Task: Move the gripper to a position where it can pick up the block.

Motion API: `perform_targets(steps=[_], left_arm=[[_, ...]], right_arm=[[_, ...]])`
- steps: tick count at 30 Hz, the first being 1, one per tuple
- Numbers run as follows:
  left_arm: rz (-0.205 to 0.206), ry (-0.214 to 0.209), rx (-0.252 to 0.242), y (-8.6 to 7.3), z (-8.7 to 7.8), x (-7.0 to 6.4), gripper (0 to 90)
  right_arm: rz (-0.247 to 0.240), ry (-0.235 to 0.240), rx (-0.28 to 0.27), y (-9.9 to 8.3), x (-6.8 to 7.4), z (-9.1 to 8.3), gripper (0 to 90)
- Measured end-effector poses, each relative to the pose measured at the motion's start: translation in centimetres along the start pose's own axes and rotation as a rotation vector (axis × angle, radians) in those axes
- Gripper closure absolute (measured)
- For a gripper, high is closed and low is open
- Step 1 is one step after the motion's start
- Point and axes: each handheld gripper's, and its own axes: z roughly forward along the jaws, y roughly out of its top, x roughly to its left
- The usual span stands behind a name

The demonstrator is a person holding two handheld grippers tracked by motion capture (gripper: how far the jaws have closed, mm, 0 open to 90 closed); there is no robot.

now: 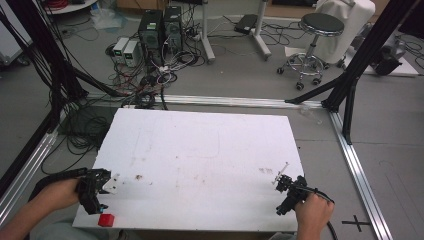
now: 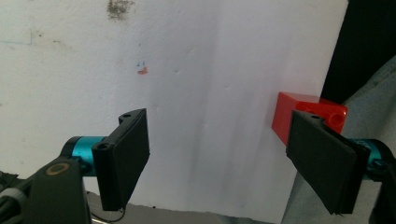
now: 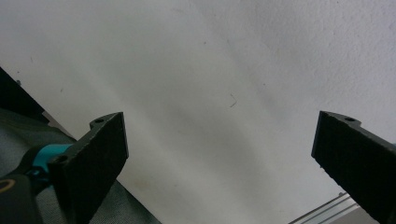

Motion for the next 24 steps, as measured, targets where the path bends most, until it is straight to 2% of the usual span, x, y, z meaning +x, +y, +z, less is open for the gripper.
perform_targets(steps=[11, 24], left_arm=[[0.027, -0.035, 0.004, 0.0, 0.0, -1.3, 21.8], [0.038, -0.051, 0.022, -0.2, 0.6, -2.6, 21.8]], right_arm=[[0.0, 0.004, -0.005, 0.0, 0.0, 0.0, 2.9], [0.003, 0.004, -0.002, 0.0, 0.0, 0.0, 2.9]])
